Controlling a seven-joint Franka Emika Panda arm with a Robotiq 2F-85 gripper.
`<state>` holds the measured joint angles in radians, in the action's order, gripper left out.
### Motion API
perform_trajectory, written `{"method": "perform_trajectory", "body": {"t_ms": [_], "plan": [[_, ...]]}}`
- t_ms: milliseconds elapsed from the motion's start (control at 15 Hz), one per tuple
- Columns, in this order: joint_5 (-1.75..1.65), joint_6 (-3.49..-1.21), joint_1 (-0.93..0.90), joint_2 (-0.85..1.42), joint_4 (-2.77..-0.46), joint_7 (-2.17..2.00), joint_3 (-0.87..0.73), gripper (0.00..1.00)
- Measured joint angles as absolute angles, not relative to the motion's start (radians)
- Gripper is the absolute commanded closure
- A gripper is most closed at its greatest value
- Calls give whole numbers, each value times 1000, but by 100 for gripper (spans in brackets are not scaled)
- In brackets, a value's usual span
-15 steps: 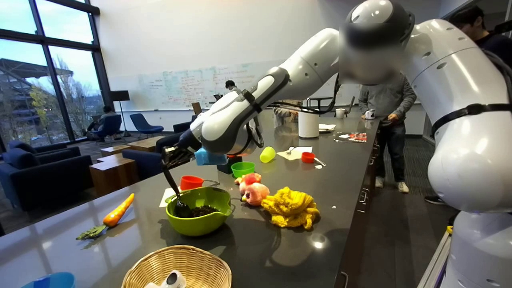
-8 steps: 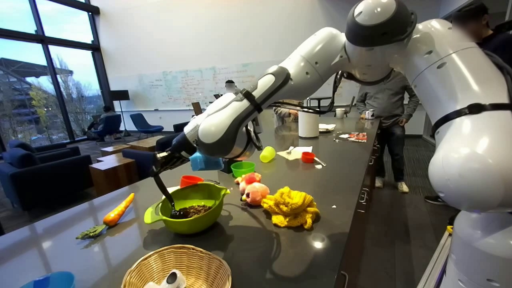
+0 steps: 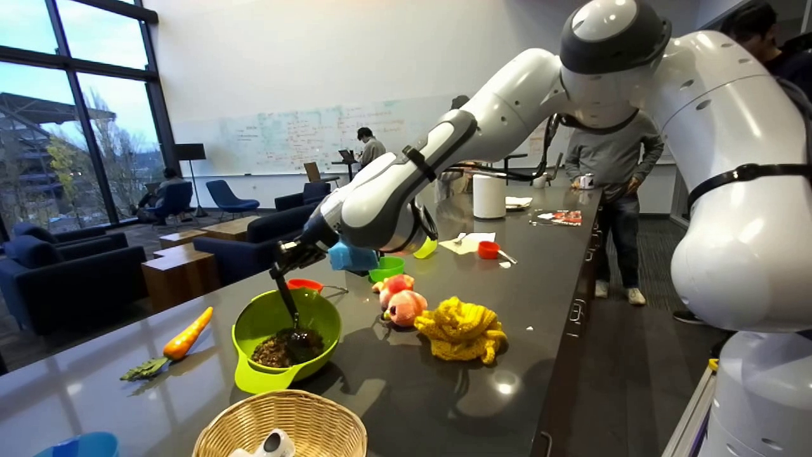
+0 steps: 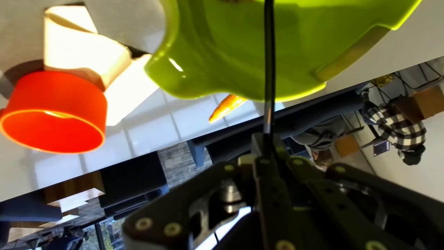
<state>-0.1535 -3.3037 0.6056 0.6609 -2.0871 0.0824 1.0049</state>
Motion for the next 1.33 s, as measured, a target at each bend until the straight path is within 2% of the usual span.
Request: {"method": "perform_trajectory", "body": {"t_ms": [467, 1333], "plan": [[-153, -3303, 633, 660, -2081, 82, 1005, 99], [-153, -3274, 498, 658, -1975, 82, 1004, 99]]}}
